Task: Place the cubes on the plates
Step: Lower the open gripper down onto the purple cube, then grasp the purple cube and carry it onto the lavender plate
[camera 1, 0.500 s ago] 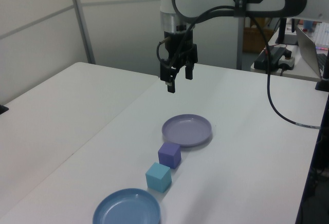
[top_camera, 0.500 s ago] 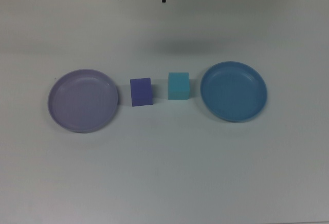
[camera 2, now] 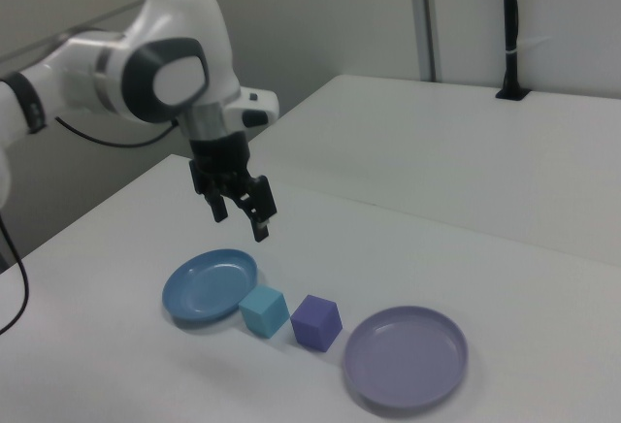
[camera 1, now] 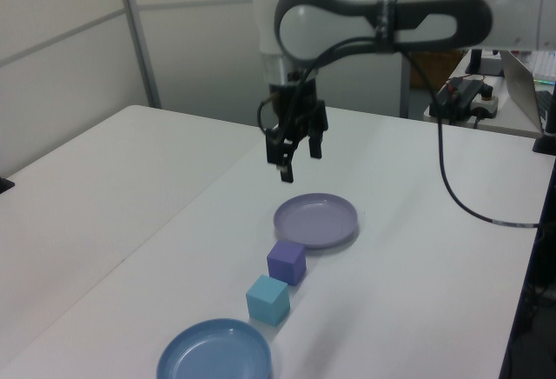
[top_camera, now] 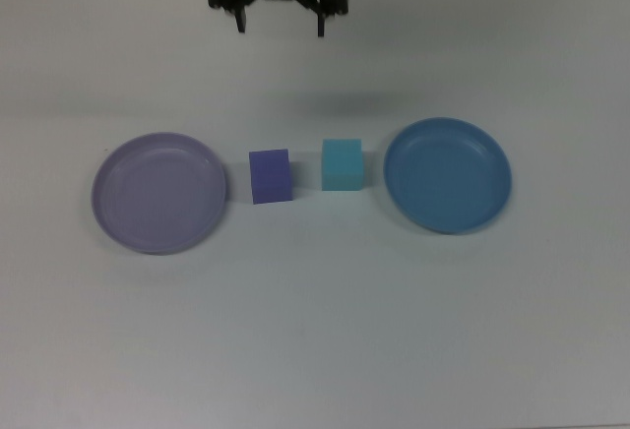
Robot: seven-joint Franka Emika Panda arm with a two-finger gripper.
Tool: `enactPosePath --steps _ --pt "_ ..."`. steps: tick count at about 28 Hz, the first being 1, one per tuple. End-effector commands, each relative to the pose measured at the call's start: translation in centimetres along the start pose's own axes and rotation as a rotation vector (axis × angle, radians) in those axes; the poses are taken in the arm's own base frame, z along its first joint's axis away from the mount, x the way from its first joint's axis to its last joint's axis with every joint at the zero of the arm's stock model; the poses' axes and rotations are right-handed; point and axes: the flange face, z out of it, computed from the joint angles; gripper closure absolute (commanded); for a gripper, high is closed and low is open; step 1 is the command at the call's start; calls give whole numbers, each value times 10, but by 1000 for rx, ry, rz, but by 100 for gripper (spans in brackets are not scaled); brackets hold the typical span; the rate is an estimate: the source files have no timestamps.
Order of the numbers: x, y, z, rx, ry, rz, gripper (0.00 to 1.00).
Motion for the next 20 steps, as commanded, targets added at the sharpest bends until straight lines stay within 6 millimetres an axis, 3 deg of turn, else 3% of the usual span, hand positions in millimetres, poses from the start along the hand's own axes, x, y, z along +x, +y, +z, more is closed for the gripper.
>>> enactPosePath --steps 1,14,20 --pt "14 -5 32 2 -4 -26 0" --pt "48 -4 163 -74 8 -71 0" --pt "66 2 203 -92 20 -73 0"
